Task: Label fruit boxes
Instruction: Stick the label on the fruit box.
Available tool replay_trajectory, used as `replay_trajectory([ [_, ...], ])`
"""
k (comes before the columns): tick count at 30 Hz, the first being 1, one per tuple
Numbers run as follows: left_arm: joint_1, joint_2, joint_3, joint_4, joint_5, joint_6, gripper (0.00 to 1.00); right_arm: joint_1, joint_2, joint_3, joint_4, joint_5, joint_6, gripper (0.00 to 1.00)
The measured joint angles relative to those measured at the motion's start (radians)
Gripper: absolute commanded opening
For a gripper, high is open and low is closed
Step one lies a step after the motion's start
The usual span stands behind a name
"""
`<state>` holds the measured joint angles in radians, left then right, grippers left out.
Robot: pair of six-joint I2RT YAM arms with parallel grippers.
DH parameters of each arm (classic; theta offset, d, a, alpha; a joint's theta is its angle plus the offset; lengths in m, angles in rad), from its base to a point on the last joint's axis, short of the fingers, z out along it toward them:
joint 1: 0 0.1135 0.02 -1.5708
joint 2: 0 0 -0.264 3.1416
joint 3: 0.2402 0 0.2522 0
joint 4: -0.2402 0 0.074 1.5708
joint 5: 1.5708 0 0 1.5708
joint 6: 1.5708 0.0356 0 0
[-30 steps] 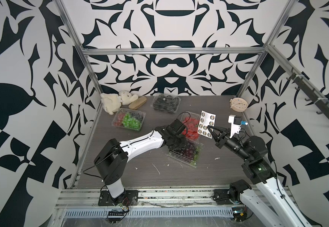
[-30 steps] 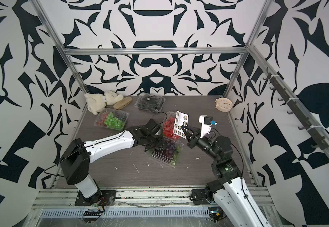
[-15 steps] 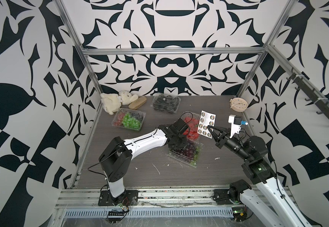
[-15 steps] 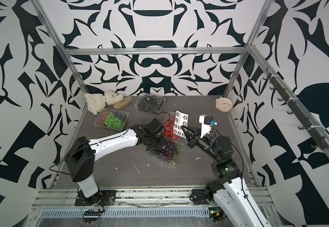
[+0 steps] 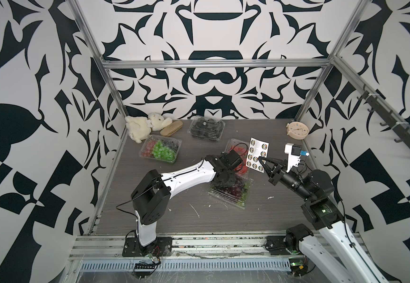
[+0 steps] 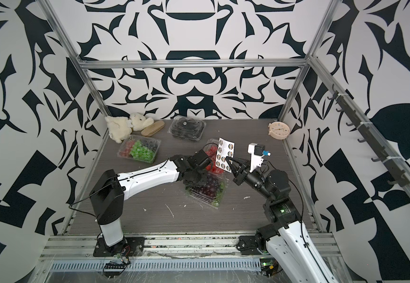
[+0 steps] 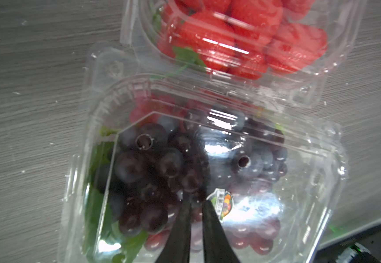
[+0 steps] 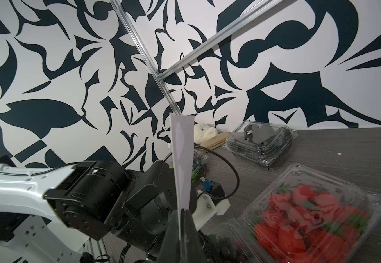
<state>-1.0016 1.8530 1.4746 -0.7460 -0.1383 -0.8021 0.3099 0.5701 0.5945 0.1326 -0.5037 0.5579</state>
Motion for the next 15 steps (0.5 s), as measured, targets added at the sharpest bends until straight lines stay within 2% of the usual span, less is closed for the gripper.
replay_trajectory([
  [8, -0.007, -0.014, 0.0, -0.014, -0.041, 0.006, 0.16, 0.0, 0.0, 0.0, 0.0, 0.0, 0.0, 0.0],
  [14, -0.006, -0.125, -0.085, 0.053, -0.033, -0.013, 0.0, 0.0, 0.0, -0.004, 0.0, 0.003, 0.0, 0.0],
  [15, -0.006, -0.145, -0.101, 0.074, -0.023, -0.014, 0.0, 0.0, 0.0, -0.005, 0.0, 0.003, 0.0, 0.0],
])
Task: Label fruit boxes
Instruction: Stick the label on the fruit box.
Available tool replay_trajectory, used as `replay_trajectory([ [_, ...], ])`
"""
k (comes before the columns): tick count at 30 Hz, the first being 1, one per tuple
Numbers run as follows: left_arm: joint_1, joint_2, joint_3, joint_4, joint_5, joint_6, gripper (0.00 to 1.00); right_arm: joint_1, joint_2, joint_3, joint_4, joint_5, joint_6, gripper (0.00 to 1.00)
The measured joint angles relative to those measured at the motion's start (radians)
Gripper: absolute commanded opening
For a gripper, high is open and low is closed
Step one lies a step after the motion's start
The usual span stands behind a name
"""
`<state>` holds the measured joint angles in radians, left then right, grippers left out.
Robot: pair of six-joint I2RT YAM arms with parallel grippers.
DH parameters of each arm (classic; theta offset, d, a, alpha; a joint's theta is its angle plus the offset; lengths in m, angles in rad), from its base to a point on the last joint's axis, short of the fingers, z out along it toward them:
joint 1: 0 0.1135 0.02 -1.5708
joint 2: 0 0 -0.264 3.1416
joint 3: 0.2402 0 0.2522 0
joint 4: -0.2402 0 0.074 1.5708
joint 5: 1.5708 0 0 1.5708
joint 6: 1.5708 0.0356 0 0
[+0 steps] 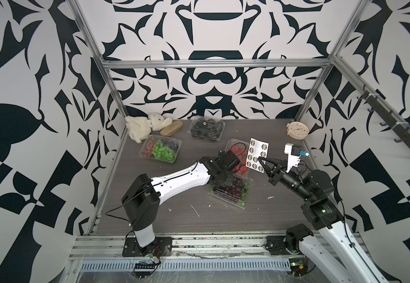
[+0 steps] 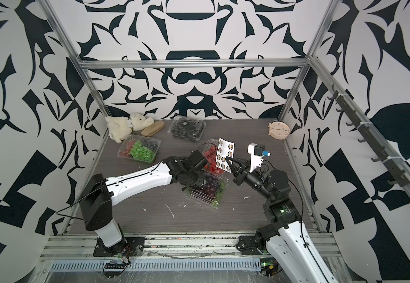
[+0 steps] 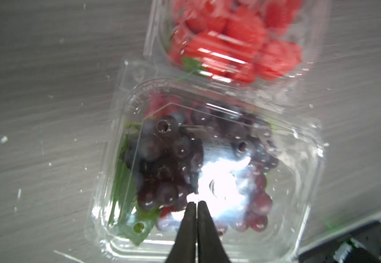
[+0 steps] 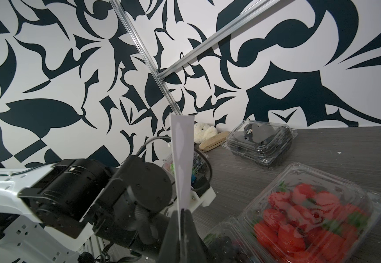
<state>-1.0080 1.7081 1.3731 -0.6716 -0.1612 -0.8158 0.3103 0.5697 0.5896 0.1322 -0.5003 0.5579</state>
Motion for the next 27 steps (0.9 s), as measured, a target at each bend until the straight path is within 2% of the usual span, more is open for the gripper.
replay_trajectory([
  [12, 0.018, 0.008, -0.039, 0.159, 0.131, -0.019, 0.0, 0.0, 0.0, -0.002, 0.0, 0.0, 0.0, 0.0],
  [27, 0.029, 0.064, -0.058, 0.175, 0.168, -0.031, 0.0, 0.0, 0.0, -0.002, 0.0, 0.0, 0.0, 0.0],
])
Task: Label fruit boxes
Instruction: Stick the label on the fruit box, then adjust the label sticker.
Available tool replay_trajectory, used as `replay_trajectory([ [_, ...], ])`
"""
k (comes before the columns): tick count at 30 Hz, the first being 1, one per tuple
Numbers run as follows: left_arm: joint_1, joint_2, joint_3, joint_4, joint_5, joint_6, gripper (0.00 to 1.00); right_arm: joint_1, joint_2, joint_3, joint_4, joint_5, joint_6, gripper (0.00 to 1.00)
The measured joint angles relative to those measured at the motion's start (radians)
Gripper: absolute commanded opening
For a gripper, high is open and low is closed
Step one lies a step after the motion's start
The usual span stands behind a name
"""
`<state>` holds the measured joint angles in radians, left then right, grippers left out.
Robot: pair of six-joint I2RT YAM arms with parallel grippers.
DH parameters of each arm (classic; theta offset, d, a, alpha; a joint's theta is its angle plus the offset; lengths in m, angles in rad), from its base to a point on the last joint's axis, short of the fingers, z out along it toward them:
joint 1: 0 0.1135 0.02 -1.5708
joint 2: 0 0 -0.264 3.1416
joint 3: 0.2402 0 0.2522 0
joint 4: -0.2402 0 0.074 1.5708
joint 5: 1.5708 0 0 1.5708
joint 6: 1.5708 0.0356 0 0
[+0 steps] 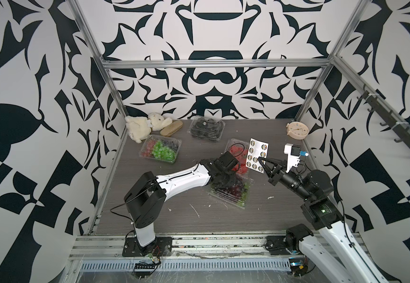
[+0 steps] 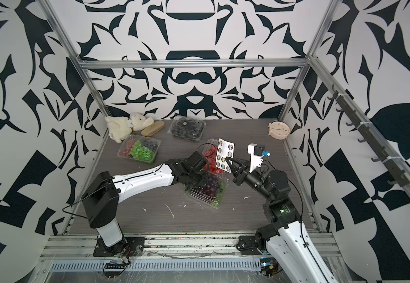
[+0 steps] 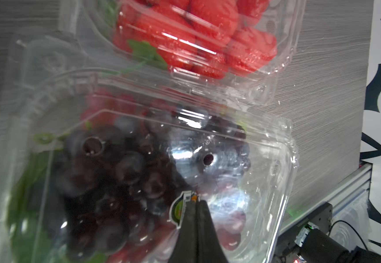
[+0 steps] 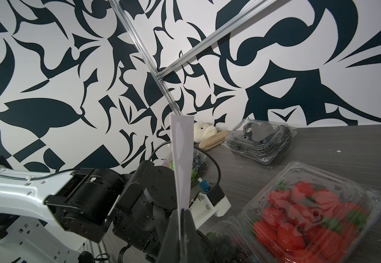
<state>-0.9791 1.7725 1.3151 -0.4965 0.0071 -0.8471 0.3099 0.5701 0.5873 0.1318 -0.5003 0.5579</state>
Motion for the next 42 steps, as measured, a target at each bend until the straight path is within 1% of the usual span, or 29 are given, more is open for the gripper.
replay_trajectory([
  [9, 0.004, -0.001, -0.027, 0.059, 0.054, -0.013, 0.0, 0.0, 0.0, 0.0, 0.0, 0.0, 0.0, 0.0],
  [17, 0.015, -0.03, -0.051, 0.051, 0.034, -0.013, 0.0, 0.0, 0.0, 0.0, 0.0, 0.0, 0.0, 0.0],
  [26, 0.051, -0.08, -0.093, 0.027, 0.009, -0.013, 0.0, 0.0, 0.0, 0.0, 0.001, 0.0, 0.0, 0.0],
  [29, 0.052, -0.106, -0.098, 0.029, 0.008, -0.012, 0.02, 0.0, 0.002, 0.0, 0.002, -0.001, 0.001, 0.0],
  [30, 0.052, -0.123, -0.1, 0.03, 0.006, -0.012, 0.05, 0.0, 0.005, 0.0, 0.004, -0.002, 0.003, 0.0],
  [31, 0.052, -0.141, -0.104, 0.037, 0.004, -0.011, 0.11, 0.0, 0.008, 0.0, 0.009, -0.003, 0.006, 0.0],
  [32, 0.052, -0.167, -0.112, 0.051, -0.002, -0.008, 0.14, 0.0, 0.014, 0.0, 0.015, -0.006, 0.009, 0.0],
  [34, 0.053, -0.228, -0.135, 0.088, -0.014, -0.007, 0.19, 0.0, 0.029, -0.001, 0.029, -0.013, 0.019, 0.0],
  [36, 0.057, -0.313, -0.176, 0.154, -0.022, -0.002, 0.34, 0.0, 0.049, -0.002, 0.049, -0.025, 0.031, 0.0],
  [37, 0.06, -0.348, -0.195, 0.187, -0.023, -0.005, 0.38, 0.0, 0.059, -0.002, 0.059, -0.031, 0.039, 0.0],
  [39, 0.072, -0.423, -0.242, 0.277, -0.02, -0.008, 0.52, 0.0, 0.087, -0.002, 0.095, -0.048, 0.064, 0.0],
  [41, 0.09, -0.488, -0.292, 0.374, -0.006, -0.014, 0.62, 0.0, 0.115, -0.002, 0.135, -0.066, 0.092, 0.0],
  [42, 0.099, -0.517, -0.317, 0.424, 0.005, -0.019, 0.66, 0.0, 0.133, -0.002, 0.158, -0.073, 0.109, 0.0],
])
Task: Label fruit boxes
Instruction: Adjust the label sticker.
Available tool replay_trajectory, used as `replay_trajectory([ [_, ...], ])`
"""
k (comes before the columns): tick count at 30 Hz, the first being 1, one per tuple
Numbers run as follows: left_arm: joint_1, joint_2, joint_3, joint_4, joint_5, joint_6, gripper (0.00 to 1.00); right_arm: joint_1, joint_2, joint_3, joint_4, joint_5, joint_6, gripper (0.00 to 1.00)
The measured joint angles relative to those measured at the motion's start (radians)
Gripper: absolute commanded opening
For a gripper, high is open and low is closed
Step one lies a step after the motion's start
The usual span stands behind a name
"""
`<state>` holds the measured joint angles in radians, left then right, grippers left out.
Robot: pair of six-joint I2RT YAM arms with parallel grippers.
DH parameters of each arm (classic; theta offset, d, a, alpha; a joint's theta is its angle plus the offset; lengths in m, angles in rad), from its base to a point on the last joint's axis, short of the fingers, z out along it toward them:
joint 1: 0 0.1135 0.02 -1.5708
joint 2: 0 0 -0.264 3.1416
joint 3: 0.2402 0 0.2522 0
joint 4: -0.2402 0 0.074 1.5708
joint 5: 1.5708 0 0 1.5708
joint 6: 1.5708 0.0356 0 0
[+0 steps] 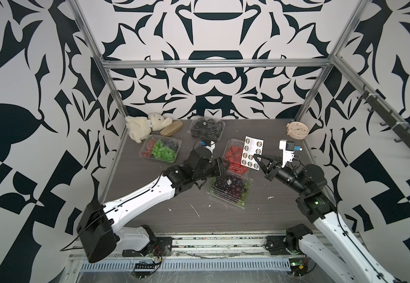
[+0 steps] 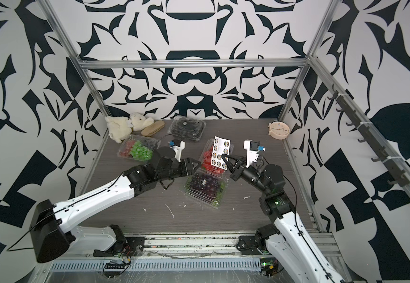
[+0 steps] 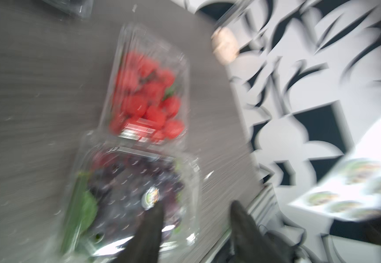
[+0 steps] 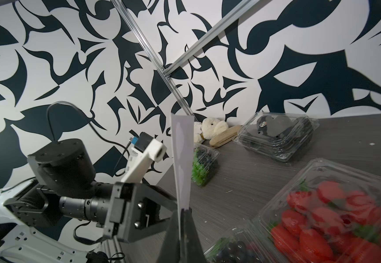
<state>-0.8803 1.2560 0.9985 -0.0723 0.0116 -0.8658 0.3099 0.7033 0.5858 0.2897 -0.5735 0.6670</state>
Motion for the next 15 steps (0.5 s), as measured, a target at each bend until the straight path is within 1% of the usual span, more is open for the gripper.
replay_trajectory([
  [1, 0.009, -0.025, -0.024, 0.053, 0.012, -0.006, 0.68, 0.0, 0.02, 0.0, 0.027, -0.011, 0.021, 0.0],
  [3, 0.024, -0.058, -0.06, 0.157, 0.04, -0.022, 0.68, 0.0, 0.058, 0.0, 0.079, -0.031, 0.063, 0.0],
  [8, 0.049, -0.06, -0.09, 0.385, 0.147, -0.06, 0.67, 0.0, 0.15, 0.0, 0.228, -0.082, 0.179, 0.0],
  [9, 0.052, -0.053, -0.09, 0.422, 0.167, -0.069, 0.65, 0.0, 0.171, 0.0, 0.262, -0.092, 0.205, 0.0],
  [15, 0.067, -0.022, -0.09, 0.552, 0.251, -0.112, 0.59, 0.0, 0.245, 0.001, 0.39, -0.134, 0.315, 0.0],
])
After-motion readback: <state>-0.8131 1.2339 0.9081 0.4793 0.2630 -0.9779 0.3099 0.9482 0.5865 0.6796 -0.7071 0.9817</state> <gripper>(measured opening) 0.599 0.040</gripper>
